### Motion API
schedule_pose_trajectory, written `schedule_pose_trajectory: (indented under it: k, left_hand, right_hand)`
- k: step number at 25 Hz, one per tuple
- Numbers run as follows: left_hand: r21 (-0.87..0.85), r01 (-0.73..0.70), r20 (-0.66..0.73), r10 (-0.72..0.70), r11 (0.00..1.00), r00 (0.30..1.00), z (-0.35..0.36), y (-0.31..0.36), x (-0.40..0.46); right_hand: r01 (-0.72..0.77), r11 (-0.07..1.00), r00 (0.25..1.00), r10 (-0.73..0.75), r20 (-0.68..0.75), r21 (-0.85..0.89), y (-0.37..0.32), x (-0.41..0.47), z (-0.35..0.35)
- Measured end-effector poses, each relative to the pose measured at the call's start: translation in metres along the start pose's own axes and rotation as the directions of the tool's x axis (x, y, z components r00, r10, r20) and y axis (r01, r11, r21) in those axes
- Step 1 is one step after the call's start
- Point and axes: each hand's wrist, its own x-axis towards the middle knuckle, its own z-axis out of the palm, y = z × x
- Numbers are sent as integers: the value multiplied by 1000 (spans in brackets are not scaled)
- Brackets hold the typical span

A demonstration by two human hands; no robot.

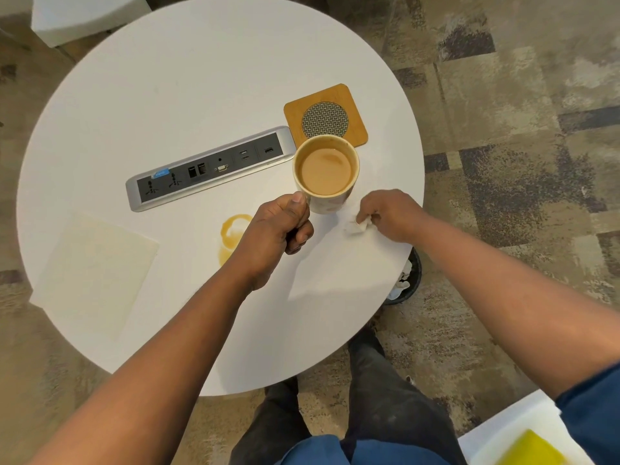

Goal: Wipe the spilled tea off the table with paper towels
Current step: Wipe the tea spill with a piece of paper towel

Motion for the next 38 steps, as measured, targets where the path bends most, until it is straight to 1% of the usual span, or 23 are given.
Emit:
schedule_pose_trajectory:
  k: [2,4,6,9,11,13,14,15,16,17,18,19,20,22,24,26,29,31,32,34,35,36,38]
  left_hand:
    - [1,1,5,-1,1000,1000,2,1,-1]
    - [9,1,14,-1,1000,1000,4,2,-3]
    - [15,2,24,-3,1000,1000,5,2,-4]
    - [17,0,31,-1,1000,1000,6,3,-5]
    - [16,1,36,-2,1000,999,5,3,-6]
    - [11,2,38,-2,1000,999,4,2,-5]
    - [8,4,37,-4,1000,999,3,2,-5]
    - [5,7,34,-7,1000,999,2,2,-5]
    - [3,9,30,-9,1000,1000,2,1,-5]
    - [2,10,28,-10,1000,1000,1,1,-4]
    - [1,10,28,-10,1000,1000,1,1,-4]
    - [-1,11,29,-11,1000,1000,1,1,-3]
    - [-2,11,30,-11,1000,999,1,1,-3]
    - [-1,14,28,-14,1000,1000,0,0,-2]
    - [-3,15,27,-15,1000,1000,-1,-1,-1]
    - [-4,15,27,-14,1000,1000,-2,-2,-1]
    - [-6,15,21,-15,1000,1000,-3,-1,-1]
    - [-8,16,17,-16,1000,1000,-4,-1,-2]
    - [-11,16,17,-16,1000,1000,-5,-1,-2]
    - [-18,15,18,-15,1000,1000,-6,0,-4]
    - [-21,15,18,-14,1000,1000,-6,-1,-5]
    - [-22,14,17,-14,1000,1000,-7,-1,-6]
    - [-24,17,12,-17,1000,1000,-7,-2,-8]
  right_hand:
    - [-28,1000,998,29,49,-14,10,-13,-3]
    - [-46,999,997,46,57,-16,19,-25,-3]
    - [-111,994,993,111,34,0,24,-38,2]
    - [-263,962,962,267,-54,70,18,-53,21]
    - [-293,949,952,301,-53,118,9,-59,36]
    - [-302,916,949,316,-11,263,2,-61,43]
    - [-307,867,942,335,-6,392,0,-61,40]
    - [-301,790,927,373,-30,533,-2,-57,34]
    - [-283,713,897,434,-86,642,-2,-50,26]
    - [-265,662,845,510,-162,701,-1,-42,16]
    - [-263,642,778,583,-235,720,1,-32,8]
    - [-282,640,714,637,-289,714,3,-21,0]
    - [-316,652,669,668,-325,689,5,-10,-5]
    - [-382,686,641,680,-357,619,5,9,-10]
    - [-396,730,666,646,-373,557,-1,23,-9]
    - [-376,785,739,575,-352,493,-11,31,-6]
    - [-316,879,869,419,-262,358,-25,30,3]
    - [-275,912,924,338,-179,305,-28,23,4]
    - [-268,923,946,306,-104,276,-27,19,1]
    - [-292,928,956,281,81,232,-21,10,-8]
    - [-312,921,949,291,123,232,-17,6,-12]
    - [-327,911,945,310,104,252,-12,3,-17]
    - [-344,877,919,387,-71,336,-4,0,-23]
